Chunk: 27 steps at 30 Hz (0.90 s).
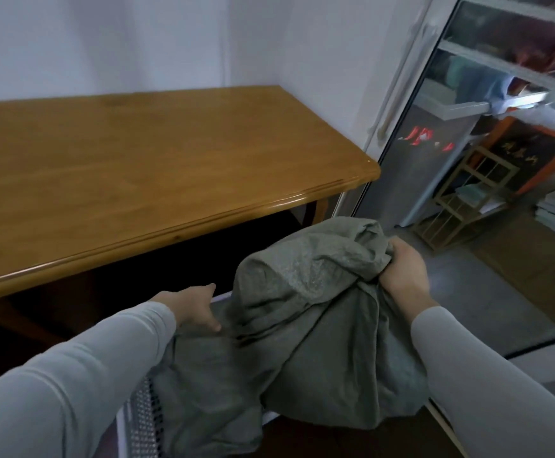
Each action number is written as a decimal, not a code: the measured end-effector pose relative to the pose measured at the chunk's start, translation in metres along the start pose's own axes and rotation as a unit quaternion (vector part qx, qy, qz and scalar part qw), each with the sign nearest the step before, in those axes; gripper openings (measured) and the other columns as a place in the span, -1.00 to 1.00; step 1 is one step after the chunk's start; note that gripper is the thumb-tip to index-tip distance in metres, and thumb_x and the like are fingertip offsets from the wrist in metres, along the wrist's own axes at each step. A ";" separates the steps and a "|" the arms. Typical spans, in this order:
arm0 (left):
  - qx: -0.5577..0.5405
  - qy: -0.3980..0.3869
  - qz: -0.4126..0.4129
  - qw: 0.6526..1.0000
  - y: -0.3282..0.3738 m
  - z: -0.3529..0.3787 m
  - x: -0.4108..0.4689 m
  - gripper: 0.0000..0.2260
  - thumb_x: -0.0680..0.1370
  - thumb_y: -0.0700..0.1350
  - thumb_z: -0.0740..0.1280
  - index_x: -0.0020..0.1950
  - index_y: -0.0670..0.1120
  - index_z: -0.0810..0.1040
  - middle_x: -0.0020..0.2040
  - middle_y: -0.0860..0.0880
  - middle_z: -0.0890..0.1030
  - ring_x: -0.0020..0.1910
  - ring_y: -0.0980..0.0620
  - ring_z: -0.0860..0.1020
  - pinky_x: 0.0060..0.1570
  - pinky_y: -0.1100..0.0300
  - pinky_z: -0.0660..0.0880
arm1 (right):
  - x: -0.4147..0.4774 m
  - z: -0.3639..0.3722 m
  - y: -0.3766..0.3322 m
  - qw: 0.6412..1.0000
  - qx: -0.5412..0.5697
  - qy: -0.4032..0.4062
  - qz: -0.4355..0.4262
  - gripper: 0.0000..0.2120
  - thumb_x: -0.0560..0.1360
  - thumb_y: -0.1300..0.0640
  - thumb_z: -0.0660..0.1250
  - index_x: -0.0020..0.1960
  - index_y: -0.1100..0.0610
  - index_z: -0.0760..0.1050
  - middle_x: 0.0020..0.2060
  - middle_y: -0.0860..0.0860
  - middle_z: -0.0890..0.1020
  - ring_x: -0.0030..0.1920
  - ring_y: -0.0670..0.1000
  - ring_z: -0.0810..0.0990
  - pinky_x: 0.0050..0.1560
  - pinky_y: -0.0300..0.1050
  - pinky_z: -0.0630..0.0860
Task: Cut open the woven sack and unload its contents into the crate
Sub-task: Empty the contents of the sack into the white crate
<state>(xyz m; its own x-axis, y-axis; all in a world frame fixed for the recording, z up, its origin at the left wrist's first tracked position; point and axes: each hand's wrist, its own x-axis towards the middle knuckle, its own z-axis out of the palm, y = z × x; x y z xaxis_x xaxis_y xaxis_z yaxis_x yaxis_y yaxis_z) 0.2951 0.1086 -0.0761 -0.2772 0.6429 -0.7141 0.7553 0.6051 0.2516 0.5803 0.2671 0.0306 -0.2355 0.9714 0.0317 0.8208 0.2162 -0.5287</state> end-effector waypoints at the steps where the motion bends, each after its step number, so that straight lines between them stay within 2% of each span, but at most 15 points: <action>1: -0.001 -0.005 0.002 1.000 -0.007 0.000 0.000 -0.07 0.44 0.14 0.42 0.57 -0.10 -0.10 0.57 -0.08 0.07 0.53 -0.08 0.14 0.45 0.02 0.23 | -0.002 0.008 -0.005 1.000 -0.011 -0.003 -0.010 -0.90 0.50 0.25 0.21 -0.19 0.16 0.37 -0.15 0.14 0.51 -0.06 0.18 0.52 -0.18 -0.10 0.31; 4: -0.053 -0.003 0.039 0.998 -0.015 -0.004 -0.003 -0.11 0.47 0.03 0.43 0.57 -0.13 -0.09 0.57 -0.10 0.08 0.53 -0.10 0.14 0.45 0.04 0.24 | -0.009 0.033 -0.021 0.998 -0.035 -0.019 -0.039 -0.94 0.49 0.28 0.20 -0.12 0.14 0.40 0.08 0.24 0.46 0.03 0.21 0.49 -0.12 -0.10 0.37; 6: -0.135 -0.007 0.085 0.987 -0.012 -0.009 -0.005 -0.03 0.41 -0.03 0.50 0.57 -0.08 -0.12 0.56 -0.08 0.09 0.53 -0.10 0.14 0.43 0.04 0.25 | -0.013 0.049 -0.035 0.997 -0.036 -0.038 -0.048 -0.92 0.48 0.26 0.21 -0.14 0.11 0.39 0.10 0.22 0.46 0.02 0.23 0.51 -0.06 -0.03 0.45; 9: -0.184 -0.004 0.161 0.970 -0.002 -0.016 -0.016 0.27 0.19 0.13 0.59 0.52 0.06 -0.34 0.58 -0.01 -0.09 0.56 -0.08 -0.06 0.50 -0.07 0.09 | -0.023 0.074 -0.058 0.995 -0.026 -0.078 -0.048 -0.92 0.46 0.25 0.21 -0.21 0.15 0.41 -0.05 0.20 0.57 -0.09 0.23 0.57 -0.15 -0.04 0.47; 11: -0.154 0.025 0.170 0.973 0.003 -0.016 -0.024 0.33 0.13 0.23 0.58 0.46 0.18 -0.45 0.55 0.00 -0.29 0.54 -0.11 -0.25 0.50 -0.17 -0.03 | -0.032 0.088 -0.074 0.993 -0.010 -0.109 -0.049 -0.90 0.45 0.21 0.22 -0.24 0.17 0.45 -0.21 0.15 0.59 -0.15 0.19 0.58 -0.20 -0.09 0.44; 13: -0.140 0.083 0.179 0.970 0.006 -0.016 -0.029 0.29 0.14 0.25 0.57 0.44 0.26 -0.42 0.52 0.00 -0.40 0.51 -0.12 -0.36 0.49 -0.20 -0.09 | -0.041 0.100 -0.091 0.989 0.007 -0.133 -0.068 -0.88 0.44 0.19 0.25 -0.27 0.16 0.45 -0.32 0.08 0.55 -0.20 0.14 0.57 -0.25 -0.17 0.38; 15: -0.159 0.136 0.211 0.955 0.010 -0.015 -0.033 0.27 0.11 0.27 0.57 0.50 0.24 -0.30 0.54 0.01 -0.36 0.52 -0.08 -0.34 0.51 -0.15 -0.09 | -0.048 0.110 -0.110 0.981 0.046 -0.172 -0.080 -0.83 0.41 0.20 0.32 -0.33 0.14 0.40 -0.41 0.00 0.49 -0.30 0.04 0.53 -0.34 -0.21 0.36; 16: -0.182 0.156 0.231 0.943 0.011 -0.015 -0.034 0.23 0.12 0.23 0.59 0.54 0.16 -0.18 0.57 0.00 -0.22 0.54 -0.06 -0.23 0.52 -0.07 -0.04 | -0.052 0.113 -0.120 0.974 0.075 -0.204 -0.072 -0.80 0.39 0.23 0.35 -0.35 0.12 0.37 -0.42 -0.03 0.46 -0.34 -0.02 0.49 -0.39 -0.27 0.34; 17: -0.203 0.171 0.243 0.933 0.010 -0.016 -0.035 0.12 0.17 0.14 0.60 0.55 0.07 0.00 0.57 -0.02 0.00 0.56 -0.03 -0.05 0.50 0.05 0.06 | -0.055 0.118 -0.127 0.964 0.110 -0.237 -0.055 -0.80 0.36 0.26 0.37 -0.33 0.11 0.37 -0.41 -0.03 0.46 -0.33 -0.04 0.47 -0.40 -0.28 0.34; 19: -0.207 0.203 0.221 0.931 0.004 -0.020 -0.038 -0.30 0.32 -0.03 0.57 0.40 -0.05 0.39 0.39 -0.04 0.43 0.42 -0.01 0.34 0.27 0.27 0.29 | -0.060 0.126 -0.136 0.941 0.187 -0.281 -0.011 -0.87 0.30 0.29 0.37 -0.25 0.16 0.42 -0.32 0.02 0.50 -0.23 0.01 0.51 -0.31 -0.22 0.39; 20: -0.202 0.213 0.195 0.936 -0.001 -0.023 -0.040 -0.51 0.38 -0.07 0.52 0.28 -0.09 0.51 0.26 -0.07 0.55 0.30 -0.04 0.46 0.14 0.28 0.35 | -0.062 0.128 -0.136 0.930 0.220 -0.294 0.008 -0.86 0.28 0.28 0.35 -0.20 0.16 0.43 -0.28 0.04 0.51 -0.20 0.03 0.51 -0.26 -0.17 0.42; 22: -0.214 0.216 0.158 0.940 -0.015 -0.029 -0.041 -0.85 0.48 -0.12 0.42 0.02 -0.12 0.59 0.04 -0.10 0.62 0.13 -0.07 0.55 0.00 0.23 0.38 | -0.064 0.131 -0.131 0.913 0.247 -0.323 0.030 -0.78 0.26 0.29 0.34 -0.11 0.15 0.44 -0.20 0.08 0.52 -0.16 0.04 0.51 -0.16 -0.08 0.44; 23: -0.225 0.210 0.151 0.939 -0.021 -0.031 -0.043 -0.94 0.52 -0.13 0.37 -0.06 -0.10 0.58 -0.04 -0.08 0.60 0.08 -0.06 0.55 -0.01 0.20 0.39 | -0.064 0.131 -0.126 0.912 0.233 -0.337 0.026 -0.73 0.28 0.28 0.35 -0.03 0.16 0.46 -0.11 0.11 0.52 -0.10 0.04 0.51 -0.10 -0.07 0.45; 25: -0.241 0.197 0.148 0.939 -0.031 -0.038 -0.044 -0.92 0.56 -0.13 0.30 -0.04 -0.07 0.58 -0.05 -0.03 0.58 0.06 -0.05 0.55 0.02 0.15 0.42 | -0.061 0.134 -0.113 0.936 0.096 -0.338 -0.022 -0.50 0.31 0.16 0.45 0.22 0.14 0.43 0.22 0.11 0.40 0.20 0.09 0.41 0.19 -0.03 0.39; 27: -0.245 0.182 0.147 0.941 -0.036 -0.044 -0.047 -0.86 0.59 -0.13 0.25 0.08 -0.08 0.57 0.02 -0.05 0.59 0.07 -0.05 0.54 0.06 0.10 0.46 | -0.058 0.138 -0.104 0.940 -0.058 -0.328 -0.071 -0.21 0.24 -0.05 0.54 0.39 0.05 0.30 0.48 0.03 0.06 0.48 0.16 0.03 0.45 0.13 0.14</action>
<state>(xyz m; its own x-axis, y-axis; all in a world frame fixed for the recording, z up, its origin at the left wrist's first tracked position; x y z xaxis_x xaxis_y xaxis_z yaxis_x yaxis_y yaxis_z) 0.2543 0.0772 -0.0225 -0.3503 0.8810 -0.3182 0.4921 0.4621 0.7377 0.4367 0.1744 -0.0334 -0.5856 0.6701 -0.4561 0.7996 0.3849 -0.4610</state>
